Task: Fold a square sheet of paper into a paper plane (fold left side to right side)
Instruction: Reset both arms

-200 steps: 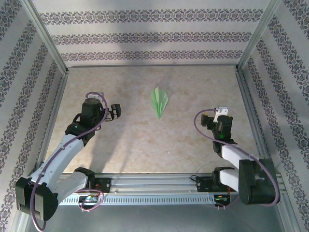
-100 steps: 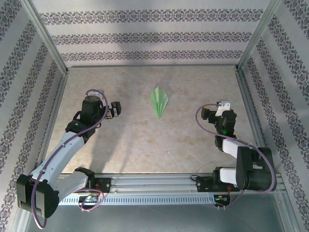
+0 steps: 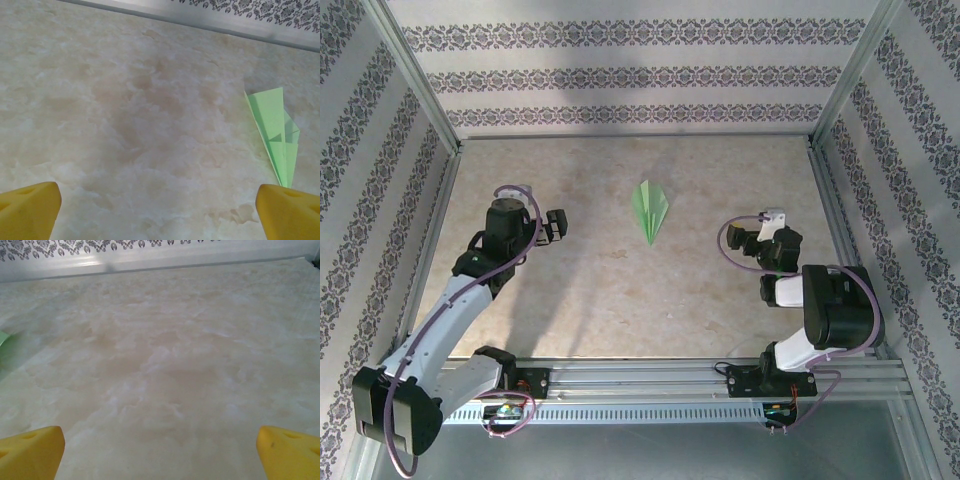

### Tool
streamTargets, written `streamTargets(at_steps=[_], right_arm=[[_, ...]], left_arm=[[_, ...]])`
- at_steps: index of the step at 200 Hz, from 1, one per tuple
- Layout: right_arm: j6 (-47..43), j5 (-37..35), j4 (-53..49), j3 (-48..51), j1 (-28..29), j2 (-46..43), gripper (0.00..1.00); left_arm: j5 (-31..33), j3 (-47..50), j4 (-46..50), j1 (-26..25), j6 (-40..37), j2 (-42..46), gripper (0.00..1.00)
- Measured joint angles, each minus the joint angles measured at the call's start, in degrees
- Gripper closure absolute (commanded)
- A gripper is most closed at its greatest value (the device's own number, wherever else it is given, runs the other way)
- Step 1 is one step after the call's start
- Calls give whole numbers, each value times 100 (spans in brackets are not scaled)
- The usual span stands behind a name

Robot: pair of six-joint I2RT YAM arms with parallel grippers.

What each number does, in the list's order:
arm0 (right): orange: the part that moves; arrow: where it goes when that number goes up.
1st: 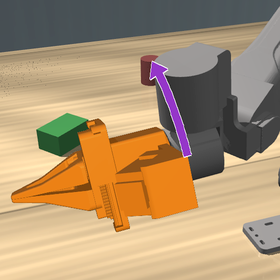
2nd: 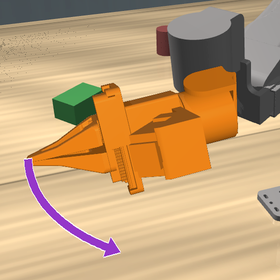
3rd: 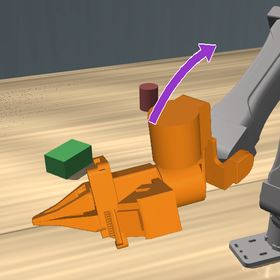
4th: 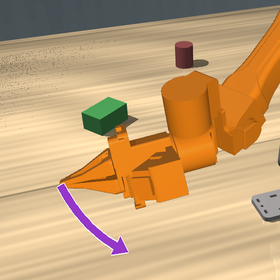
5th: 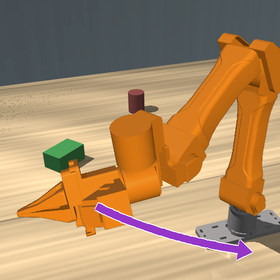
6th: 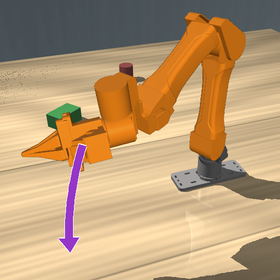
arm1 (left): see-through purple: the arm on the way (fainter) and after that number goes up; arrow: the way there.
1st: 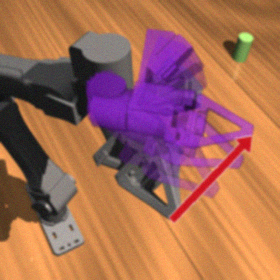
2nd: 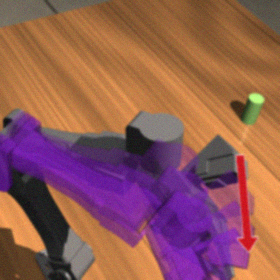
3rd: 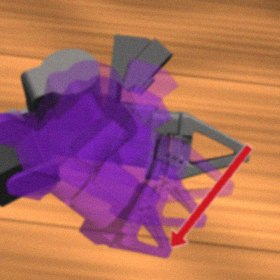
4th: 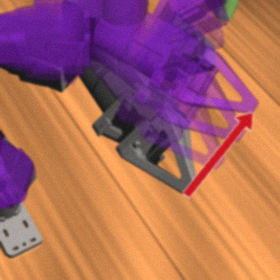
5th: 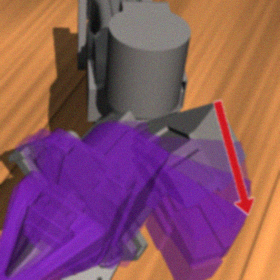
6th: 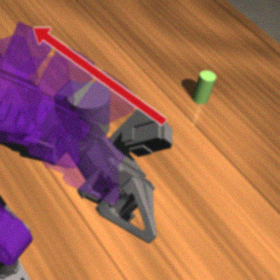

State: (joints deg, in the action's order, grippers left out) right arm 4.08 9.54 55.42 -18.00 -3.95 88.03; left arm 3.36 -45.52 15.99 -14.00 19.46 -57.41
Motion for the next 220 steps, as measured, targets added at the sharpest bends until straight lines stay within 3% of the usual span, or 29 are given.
streamTargets(at_steps=[52, 121, 158, 220], right_arm=[[-107, -376, -98, -297, 262, 0, 2], [-111, -481, -144, -297, 260, 0, 2], [-111, -483, -170, -297, 262, 0, 2], [-131, -522, -188, -297, 260, 0, 2]], left_arm=[[149, 13, 9, 70, -186, 236, 0], [1099, 990, -601, 275, -793, 72, 0], [1412, 1338, -1880, 649, -1202, -905, 0], [955, 1692, -3742, 883, -1611, -2065, 0]])
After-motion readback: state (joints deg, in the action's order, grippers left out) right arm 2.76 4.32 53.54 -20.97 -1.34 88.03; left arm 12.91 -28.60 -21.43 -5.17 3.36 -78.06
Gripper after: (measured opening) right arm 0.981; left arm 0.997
